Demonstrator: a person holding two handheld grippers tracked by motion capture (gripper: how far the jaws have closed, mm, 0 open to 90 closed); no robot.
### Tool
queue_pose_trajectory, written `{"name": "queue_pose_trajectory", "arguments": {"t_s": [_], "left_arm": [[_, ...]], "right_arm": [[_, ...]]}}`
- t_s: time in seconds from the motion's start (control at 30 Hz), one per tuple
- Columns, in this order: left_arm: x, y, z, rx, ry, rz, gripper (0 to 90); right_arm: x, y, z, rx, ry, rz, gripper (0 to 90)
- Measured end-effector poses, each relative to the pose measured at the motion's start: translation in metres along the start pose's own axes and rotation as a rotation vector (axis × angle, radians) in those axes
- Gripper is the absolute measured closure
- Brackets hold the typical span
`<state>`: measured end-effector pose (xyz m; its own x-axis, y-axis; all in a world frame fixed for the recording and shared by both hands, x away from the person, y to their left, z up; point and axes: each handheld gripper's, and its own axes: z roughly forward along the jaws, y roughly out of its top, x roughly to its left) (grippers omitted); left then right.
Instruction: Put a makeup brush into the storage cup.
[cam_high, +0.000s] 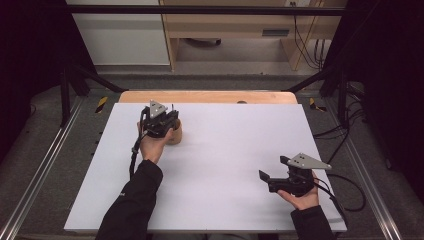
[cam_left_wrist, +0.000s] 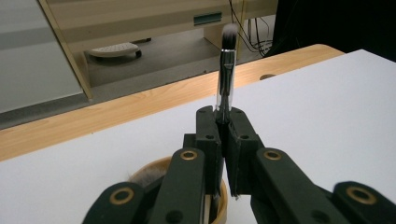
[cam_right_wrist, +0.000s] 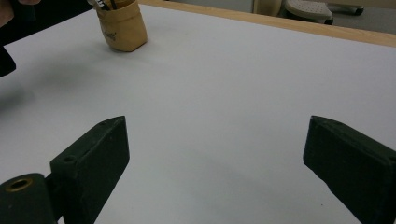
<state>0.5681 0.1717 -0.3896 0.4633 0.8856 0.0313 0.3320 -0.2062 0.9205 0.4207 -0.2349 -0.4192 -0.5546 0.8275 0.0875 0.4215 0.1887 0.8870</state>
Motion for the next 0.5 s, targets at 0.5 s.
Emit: {"name": "queue_pose_trajectory", "arguments": {"t_s": [0.5], "left_arm": [[-0.0013, -0.0097, -0.0009, 0.016, 0.005, 0.005, 85.0]], "right_arm": [[0.0007, -0.0002, 0.0008, 0.002, 0.002, 0.001, 7.8]]}}
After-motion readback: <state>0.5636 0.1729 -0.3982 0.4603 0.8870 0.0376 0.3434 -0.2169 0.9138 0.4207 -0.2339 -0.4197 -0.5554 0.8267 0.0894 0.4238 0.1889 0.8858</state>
